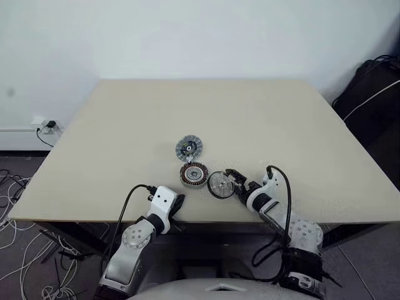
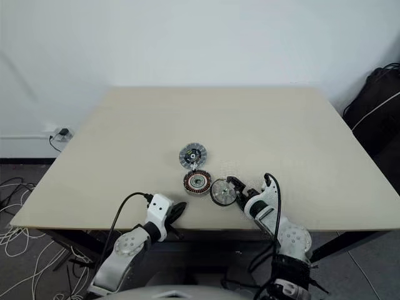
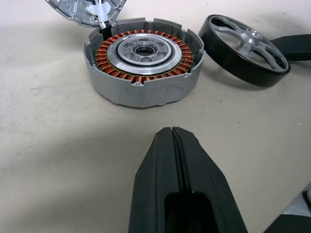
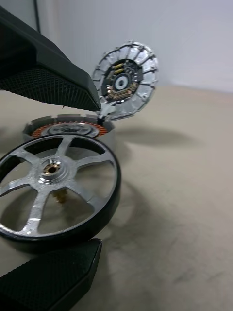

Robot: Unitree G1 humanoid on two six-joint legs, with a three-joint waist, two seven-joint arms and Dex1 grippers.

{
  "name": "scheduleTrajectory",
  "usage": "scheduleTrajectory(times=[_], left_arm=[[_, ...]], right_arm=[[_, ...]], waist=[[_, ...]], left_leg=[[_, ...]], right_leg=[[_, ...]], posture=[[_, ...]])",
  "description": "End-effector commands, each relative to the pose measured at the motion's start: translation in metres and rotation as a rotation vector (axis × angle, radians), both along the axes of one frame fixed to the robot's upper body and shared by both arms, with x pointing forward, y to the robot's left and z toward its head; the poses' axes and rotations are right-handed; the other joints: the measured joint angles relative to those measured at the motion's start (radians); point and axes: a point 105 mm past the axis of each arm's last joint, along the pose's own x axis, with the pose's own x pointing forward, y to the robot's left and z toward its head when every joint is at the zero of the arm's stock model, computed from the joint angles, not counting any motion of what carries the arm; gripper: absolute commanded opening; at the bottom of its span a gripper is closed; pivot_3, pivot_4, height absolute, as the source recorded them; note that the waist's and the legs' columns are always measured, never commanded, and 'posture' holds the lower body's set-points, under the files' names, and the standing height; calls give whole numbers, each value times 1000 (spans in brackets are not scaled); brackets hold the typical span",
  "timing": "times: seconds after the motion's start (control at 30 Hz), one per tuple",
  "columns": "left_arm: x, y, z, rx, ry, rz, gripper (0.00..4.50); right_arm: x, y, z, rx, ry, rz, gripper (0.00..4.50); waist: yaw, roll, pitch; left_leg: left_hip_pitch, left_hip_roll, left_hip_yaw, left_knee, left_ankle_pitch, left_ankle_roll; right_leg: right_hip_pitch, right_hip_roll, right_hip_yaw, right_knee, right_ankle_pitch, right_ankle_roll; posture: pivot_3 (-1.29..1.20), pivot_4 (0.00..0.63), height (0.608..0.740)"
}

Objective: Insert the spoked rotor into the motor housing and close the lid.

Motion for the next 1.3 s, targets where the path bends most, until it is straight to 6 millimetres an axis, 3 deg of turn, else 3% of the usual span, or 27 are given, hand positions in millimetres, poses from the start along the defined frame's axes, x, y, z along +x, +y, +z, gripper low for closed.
scheduleTrajectory(times=[0.03, 0.2, 1.17, 1.3], left_arm=[[5, -3, 16, -16, -61, -8, 0], [4, -4, 16, -17, -61, -13, 0], [6, -6, 13, -18, -51, -11, 0], [6, -6, 13, -18, -51, -11, 0]], right_arm=[[-4, 1, 5, -24, -13, 21, 4482], [-1, -9, 12, -59, -45, -27, 4482], [-18, 2, 11, 102, -64, 38, 4482], [-17, -7, 8, 81, -66, -7, 4482]], waist=[[2, 0, 0], [8, 0, 0], [10, 0, 0], [10, 0, 0]], left_leg=[[0, 0, 0, 0, 0, 0], [-1, 0, 0, 0, 0, 0], [-3, 0, 0, 0, -2, 2], [-3, 0, 0, 0, -2, 2]], right_leg=[[0, 0, 0, 0, 0, 0], [0, 0, 0, -1, 0, 0], [0, 0, -1, -7, 0, 1], [0, 0, -1, -8, 1, 1]], posture=[[0, 0, 740], [0, 0, 740], [0, 0, 740], [0, 0, 740]])
